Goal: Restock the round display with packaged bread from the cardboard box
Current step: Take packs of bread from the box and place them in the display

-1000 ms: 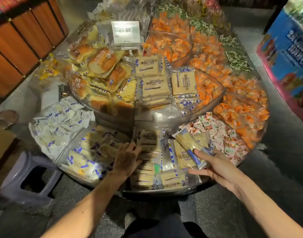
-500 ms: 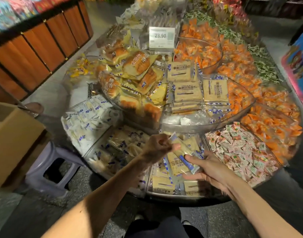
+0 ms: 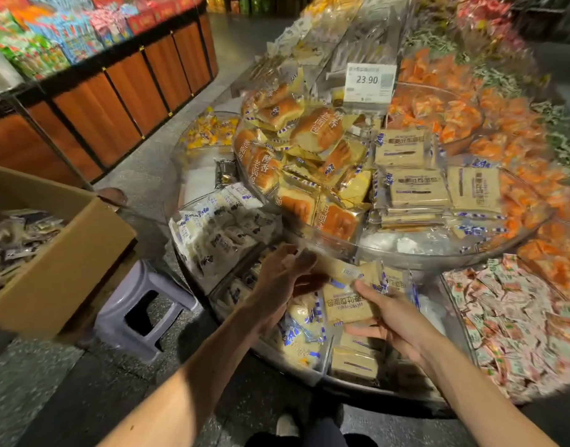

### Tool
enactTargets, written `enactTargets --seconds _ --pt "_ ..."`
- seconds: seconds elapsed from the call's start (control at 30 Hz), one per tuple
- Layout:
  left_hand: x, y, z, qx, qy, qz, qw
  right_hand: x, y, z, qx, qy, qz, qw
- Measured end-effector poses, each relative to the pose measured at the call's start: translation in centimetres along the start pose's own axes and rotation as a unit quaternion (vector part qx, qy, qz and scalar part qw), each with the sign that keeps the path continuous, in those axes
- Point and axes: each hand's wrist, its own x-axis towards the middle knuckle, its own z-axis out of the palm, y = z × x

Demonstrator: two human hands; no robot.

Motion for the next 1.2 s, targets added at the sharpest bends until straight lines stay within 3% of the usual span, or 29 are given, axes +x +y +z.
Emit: enactTargets --seconds 0.1,0.23,0.37,0.67,0.8,1.03,1.2 --pt "-0.6 0.2 0.3 0.012 0.019 0.037 0.999 0.5 -0.7 0.3 0.006 0.006 -0.016 1.000" --pt "-1.7 0.0 0.3 0.184 0.029 0.106 0.977 1.1 -2.2 1.6 0.026 -0.020 -0.035 0.999" --pt "-1.8 0.9 -0.4 0.205 0.028 0.112 0.972 1.7 -3.3 3.2 -0.028 -0.059 -0.052 0.996" --pt "1.2 3.5 -6.0 0.151 0.019 0.049 0.987 4.6 -4.4 9.3 -0.097 -0.005 -0.108 0.989" --pt "3.5 3.4 -10.0 0.174 -0.003 0.038 0.984 6.7 -3.6 13.5 -0.131 0.035 -0.126 0.983" --pt "5.9 4.6 -19.2 0.162 -0.081 -0.059 0.982 9.0 -1.8 18.8 -0.012 0.097 -0.100 0.990" --pt "8.9 7.1 -22.7 0.166 -0.060 -0.069 0.982 8.8 -2.0 18.6 0.058 0.154 -0.090 0.982"
